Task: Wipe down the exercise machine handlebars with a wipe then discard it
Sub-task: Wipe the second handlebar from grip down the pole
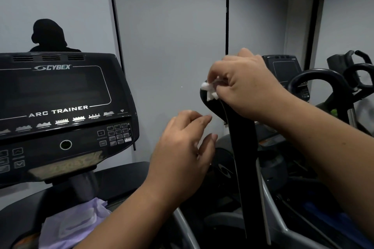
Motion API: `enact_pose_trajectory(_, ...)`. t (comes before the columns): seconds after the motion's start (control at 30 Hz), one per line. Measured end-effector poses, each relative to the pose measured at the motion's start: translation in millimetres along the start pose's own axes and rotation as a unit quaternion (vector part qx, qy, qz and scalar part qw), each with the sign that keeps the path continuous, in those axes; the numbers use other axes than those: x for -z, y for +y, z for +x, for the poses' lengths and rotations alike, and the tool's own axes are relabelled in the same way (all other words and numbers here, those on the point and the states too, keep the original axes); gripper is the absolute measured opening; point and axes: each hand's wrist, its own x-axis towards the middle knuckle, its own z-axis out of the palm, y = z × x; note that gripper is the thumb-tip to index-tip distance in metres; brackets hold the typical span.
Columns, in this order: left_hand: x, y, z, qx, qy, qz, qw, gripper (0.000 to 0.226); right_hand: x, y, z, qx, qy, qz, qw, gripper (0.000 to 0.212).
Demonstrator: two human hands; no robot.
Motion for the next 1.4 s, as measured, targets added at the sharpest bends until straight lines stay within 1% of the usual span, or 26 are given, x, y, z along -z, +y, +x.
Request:
enact_pose_trajectory(0.1, 0, 1, 3, 0.049, 0.000, -0.041, 0.998, 0.040, -5, -2, -7, -0.007, 0.037, 0.003, 0.999, 0.020)
enact_pose_trajectory(0.23, 2, 6, 6, 0.077, -0.004, -0.086, 0.993, 0.039, -3, -2, -40, 0.053, 0.051, -0.009, 0.997, 0.012)
enact_pose_trajectory(0.3, 0, 11, 9, 0.089, -0.010, -0.099, 0.991, 0.038, -1, 3, -35, 0.037, 0.075, -0.010, 0.996, 0.019)
enact_pose_trajectory(0.37, -3, 16, 10, 0.101, -0.009, -0.120, 0.988, 0.035, -1, 6, -33, 0.019, 0.108, -0.007, 0.994, 0.018)
enact_pose_trajectory(0.4, -3, 18, 10, 0.103, -0.007, -0.133, 0.986, 0.034, -2, 6, -41, 0.026, 0.117, -0.017, 0.993, 0.017)
enact_pose_trajectory(0.43, -3, 20, 9, 0.101, -0.005, -0.144, 0.984, 0.032, -5, 6, -53, 0.049, 0.119, -0.036, 0.991, 0.016)
enact_pose_trajectory(0.5, -3, 23, 8, 0.094, -0.005, -0.151, 0.984, 0.024, -8, 3, -77, 0.109, 0.097, -0.072, 0.987, 0.017)
enact_pose_trajectory(0.53, -5, 24, 8, 0.097, -0.004, -0.154, 0.983, 0.020, -7, 3, -80, 0.125, 0.090, -0.082, 0.985, 0.017)
enact_pose_trajectory(0.6, -10, 26, 10, 0.132, 0.004, -0.190, 0.973, 0.016, -2, 7, -71, 0.108, 0.101, -0.085, 0.985, 0.013)
enact_pose_trajectory(0.67, -13, 29, 13, 0.176, 0.016, -0.247, 0.953, 0.018, 0, 9, -62, 0.083, 0.126, -0.078, 0.985, 0.010)
enact_pose_trajectory(0.7, -14, 31, 13, 0.187, 0.020, -0.266, 0.945, 0.020, -2, 9, -65, 0.091, 0.130, -0.082, 0.984, 0.009)
enact_pose_trajectory(0.83, -8, 37, 12, 0.194, 0.028, -0.286, 0.938, 0.021, -13, 2, -96, 0.176, 0.099, -0.131, 0.971, 0.014)
enact_pose_trajectory(0.93, -8, 37, 15, 0.214, 0.042, -0.273, 0.937, 0.018, -9, 4, -61, 0.142, 0.109, -0.142, 0.974, 0.014)
enact_pose_trajectory(1.0, -7, 38, 17, 0.240, 0.055, -0.268, 0.931, 0.021, -5, 1, -29, 0.117, 0.099, -0.154, 0.976, 0.014)
enact_pose_trajectory(1.1, -6, 39, 16, 0.262, 0.049, -0.259, 0.929, 0.021, -3, -2, -2, 0.087, 0.023, -0.144, 0.985, 0.014)
enact_pose_trajectory(1.13, -5, 38, 14, 0.261, 0.047, -0.253, 0.930, 0.021, -2, -2, -3, 0.077, 0.014, -0.136, 0.988, 0.014)
enact_pose_trajectory(1.23, 2, 35, 12, 0.249, 0.043, -0.248, 0.935, 0.019, 0, -6, -34, 0.092, 0.050, -0.135, 0.985, 0.013)
enact_pose_trajectory(1.3, 6, 33, 11, 0.246, 0.039, -0.260, 0.933, 0.019, -4, -7, -69, 0.132, 0.044, -0.139, 0.980, 0.013)
enact_pose_trajectory(1.4, 9, 31, 12, 0.225, 0.026, -0.256, 0.940, 0.013, -4, -2, -89, 0.171, 0.041, -0.147, 0.973, 0.025)
